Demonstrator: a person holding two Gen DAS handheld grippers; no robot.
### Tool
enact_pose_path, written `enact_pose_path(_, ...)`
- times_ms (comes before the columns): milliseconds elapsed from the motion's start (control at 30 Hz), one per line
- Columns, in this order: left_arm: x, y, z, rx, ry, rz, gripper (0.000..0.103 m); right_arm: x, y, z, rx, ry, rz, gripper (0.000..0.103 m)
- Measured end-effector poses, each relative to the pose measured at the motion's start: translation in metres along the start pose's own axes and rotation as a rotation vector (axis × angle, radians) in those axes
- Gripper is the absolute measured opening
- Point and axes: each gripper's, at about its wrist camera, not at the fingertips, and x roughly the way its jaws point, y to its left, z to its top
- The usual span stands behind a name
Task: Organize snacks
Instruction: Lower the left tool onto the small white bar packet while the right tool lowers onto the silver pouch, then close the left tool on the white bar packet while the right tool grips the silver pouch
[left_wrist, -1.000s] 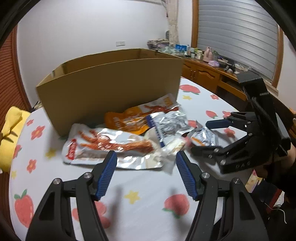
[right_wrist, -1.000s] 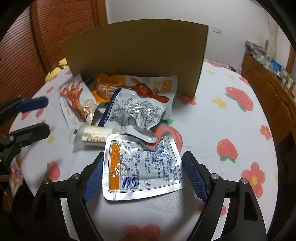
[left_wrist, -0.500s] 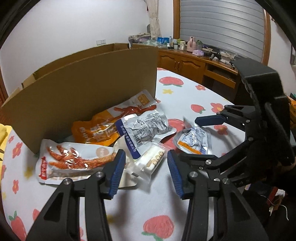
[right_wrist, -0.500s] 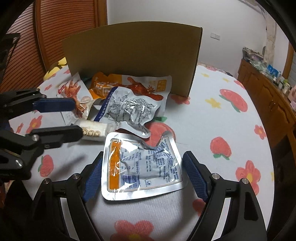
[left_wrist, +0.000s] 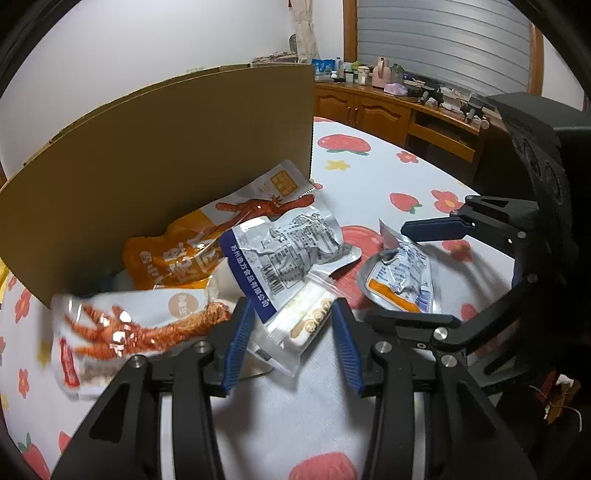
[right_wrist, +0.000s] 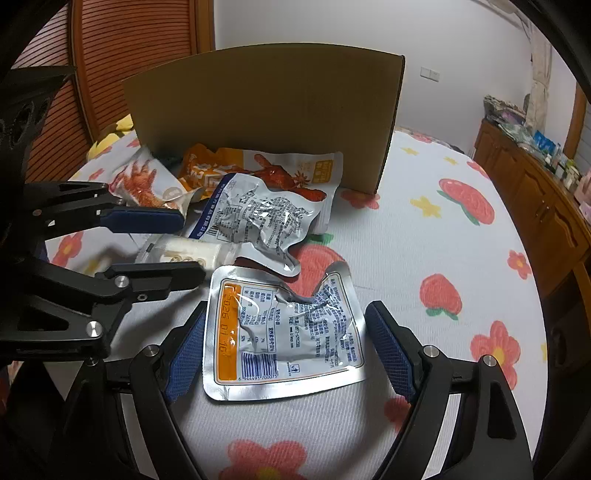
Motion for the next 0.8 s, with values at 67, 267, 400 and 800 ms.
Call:
enact_pose_path(67, 0.003, 0.0, 0.0, 0.003, 0.01, -0.005, 0.045, 0.0, 0.0, 0.0, -0.001, 0.0, -0.001, 0.086)
enact_pose_path(267, 0.005, 0.0, -0.001, 0.013, 0.019, -0.003, 0.044, 0.0, 0.0, 0.0, 0.0, -0.002, -0.001, 0.086)
enact_pose_path(400, 0.004, -0.002, -0.002, 0.014, 0.012, -0.022, 0.032, 0.0, 0.0, 0.0, 0.0, -0.002, -0.001, 0.086)
enact_pose_path(800, -0.013, 0.0, -0.015, -0.017, 0.001, -0.017, 0.02, 0.0, 0.0, 0.0, -0.001, -0.002, -0.002, 0.085)
